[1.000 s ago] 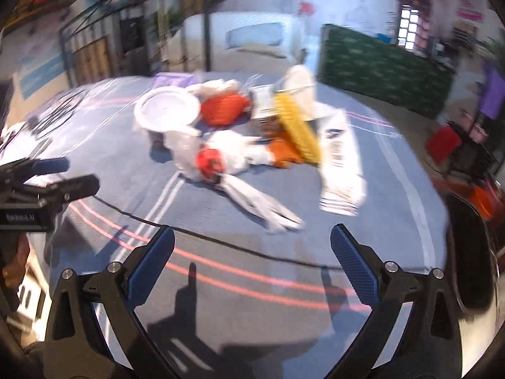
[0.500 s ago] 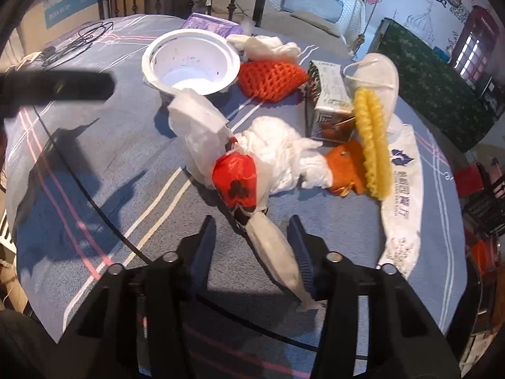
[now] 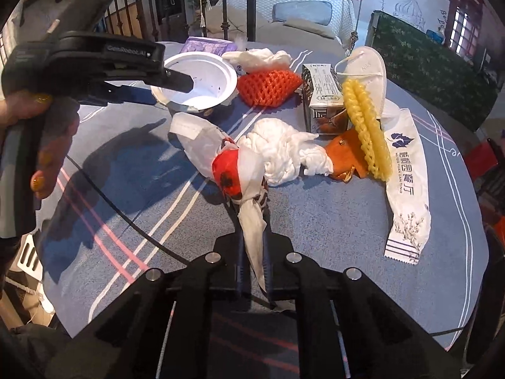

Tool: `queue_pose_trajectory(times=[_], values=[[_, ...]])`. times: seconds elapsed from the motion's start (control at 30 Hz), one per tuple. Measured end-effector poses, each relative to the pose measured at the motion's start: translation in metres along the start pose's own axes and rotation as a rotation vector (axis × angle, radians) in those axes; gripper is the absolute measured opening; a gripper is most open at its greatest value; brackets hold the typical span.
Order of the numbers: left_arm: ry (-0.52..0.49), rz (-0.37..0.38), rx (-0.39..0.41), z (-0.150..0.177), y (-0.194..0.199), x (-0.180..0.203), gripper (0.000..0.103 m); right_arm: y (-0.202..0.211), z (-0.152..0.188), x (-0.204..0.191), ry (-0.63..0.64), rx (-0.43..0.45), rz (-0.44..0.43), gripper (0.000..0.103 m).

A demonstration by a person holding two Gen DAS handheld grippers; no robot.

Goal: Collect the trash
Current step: 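Grasp the white plastic bag with the right tool while the left tool grasps the purple-white cup, then carry the bag and cup to the brown wastebasket and release both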

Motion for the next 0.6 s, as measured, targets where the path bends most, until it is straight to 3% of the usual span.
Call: queue_pose_trajectory(times=[0.13,0.23,0.43,0.6], values=[[0.003,-0.011,-0.017,0.008,-0.005,-0.01,0.022,0.008,0.005,-0.001,-0.027,0.025,-0.033,0.009],[0.008,-0.01,-0.01,0.016,-0.002,-0.017,0.012,0.013,0.009,-0.001,-0.045,0.04,-0.049,0.009],[-0.043,-0.037,0.057,0.036,0.02,-0.014,0.009,0.024,0.02,0.0,-0.09,0.091,-0.077,0.008],[-0.025,-0.009,0.083,0.047,0.032,-0.01,0.008,0.037,0.027,0.002,-0.132,0.141,-0.083,0.008]])
Point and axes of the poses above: each gripper's, at about its wrist camera, not at the fingertips, and y roughly against the way its jaws point, x to its right, z to its underside, the point moved 3 cm from there along -y, roughly the way its jaws point, and after that the axes turned 4 degrees about -z, right-handed, at the moved point
